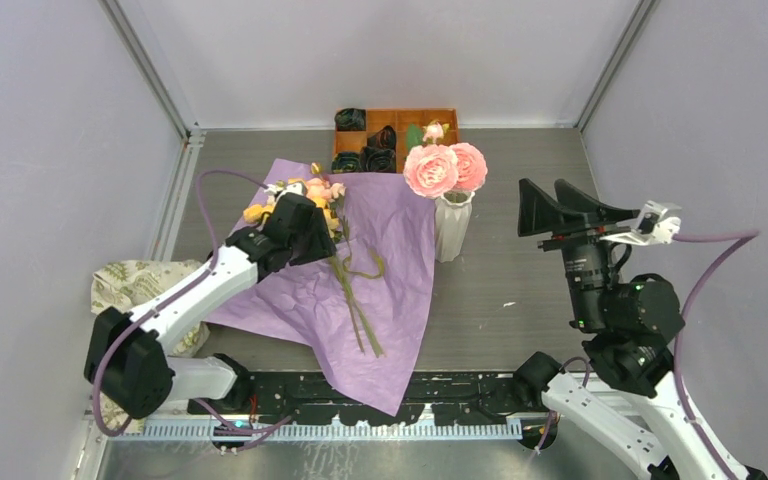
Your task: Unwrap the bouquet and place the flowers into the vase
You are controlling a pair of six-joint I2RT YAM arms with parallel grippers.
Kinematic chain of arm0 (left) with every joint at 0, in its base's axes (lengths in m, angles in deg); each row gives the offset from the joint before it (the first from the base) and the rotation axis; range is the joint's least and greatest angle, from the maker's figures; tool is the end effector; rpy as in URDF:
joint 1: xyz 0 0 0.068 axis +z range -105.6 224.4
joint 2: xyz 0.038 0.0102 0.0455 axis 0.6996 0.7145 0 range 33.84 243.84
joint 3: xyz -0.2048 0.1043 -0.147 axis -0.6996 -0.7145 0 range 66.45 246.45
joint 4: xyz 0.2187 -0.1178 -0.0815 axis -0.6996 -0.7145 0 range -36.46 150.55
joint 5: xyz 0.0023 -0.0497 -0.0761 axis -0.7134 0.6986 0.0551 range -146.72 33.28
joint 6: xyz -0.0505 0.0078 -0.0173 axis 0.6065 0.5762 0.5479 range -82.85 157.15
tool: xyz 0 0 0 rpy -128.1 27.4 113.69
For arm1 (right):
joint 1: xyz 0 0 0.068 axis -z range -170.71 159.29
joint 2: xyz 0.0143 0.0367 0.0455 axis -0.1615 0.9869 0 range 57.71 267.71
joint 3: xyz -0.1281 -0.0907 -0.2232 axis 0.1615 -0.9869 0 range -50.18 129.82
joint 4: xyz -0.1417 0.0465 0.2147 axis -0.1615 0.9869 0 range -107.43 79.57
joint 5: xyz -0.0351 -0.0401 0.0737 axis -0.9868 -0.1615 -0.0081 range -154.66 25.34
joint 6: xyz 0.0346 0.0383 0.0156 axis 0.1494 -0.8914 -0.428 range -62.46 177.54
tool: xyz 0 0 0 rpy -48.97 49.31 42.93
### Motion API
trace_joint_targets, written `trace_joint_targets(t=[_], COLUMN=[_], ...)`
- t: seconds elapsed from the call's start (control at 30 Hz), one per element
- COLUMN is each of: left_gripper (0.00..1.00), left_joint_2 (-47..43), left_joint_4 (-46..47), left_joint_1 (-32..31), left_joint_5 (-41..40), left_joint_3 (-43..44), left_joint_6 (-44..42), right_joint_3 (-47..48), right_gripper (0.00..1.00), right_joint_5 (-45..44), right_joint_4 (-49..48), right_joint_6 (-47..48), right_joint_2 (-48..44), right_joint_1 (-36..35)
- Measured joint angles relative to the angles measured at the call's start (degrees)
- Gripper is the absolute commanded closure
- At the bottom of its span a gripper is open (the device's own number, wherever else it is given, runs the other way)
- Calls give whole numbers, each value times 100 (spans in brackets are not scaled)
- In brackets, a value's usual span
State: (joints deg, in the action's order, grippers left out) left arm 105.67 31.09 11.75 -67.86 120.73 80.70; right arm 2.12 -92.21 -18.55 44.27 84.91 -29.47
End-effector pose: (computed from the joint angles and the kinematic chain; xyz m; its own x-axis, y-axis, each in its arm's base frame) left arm 0.2258 -0.1364 0.2680 -0.7346 -0.3322 -0.5916 -0.1210 0.9221 -0.3675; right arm 0.0699 0.0349 0.4392 0.2821 0.4877 -0.8262 -0.3045 0.8622 0.4049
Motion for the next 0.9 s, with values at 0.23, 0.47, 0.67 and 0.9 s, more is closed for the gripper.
trace_joint_targets(t=[0.23,0.47,0.67,0.9], left_gripper=[58,64,78,95], left_joint_2=[756,1075,1384,1961], left_joint_4=[240,367,483,667], left_joint_1=[68,179,302,396], left_joint_5=[289,328,328,422], left_joint_3=[0,-2,-2,96], left_joint_6=[120,111,81,-55], right_joint_3=[188,236,345,448], right_gripper=[39,50,60,69], right_joint_5=[299,940,1552,2129], right_joint_4=[339,713,852,1071], right_joint_6=[-317,-662,-940,-1137], right_joint_2=[-142,-48,232,374], right_joint_1=[0,0,0,0])
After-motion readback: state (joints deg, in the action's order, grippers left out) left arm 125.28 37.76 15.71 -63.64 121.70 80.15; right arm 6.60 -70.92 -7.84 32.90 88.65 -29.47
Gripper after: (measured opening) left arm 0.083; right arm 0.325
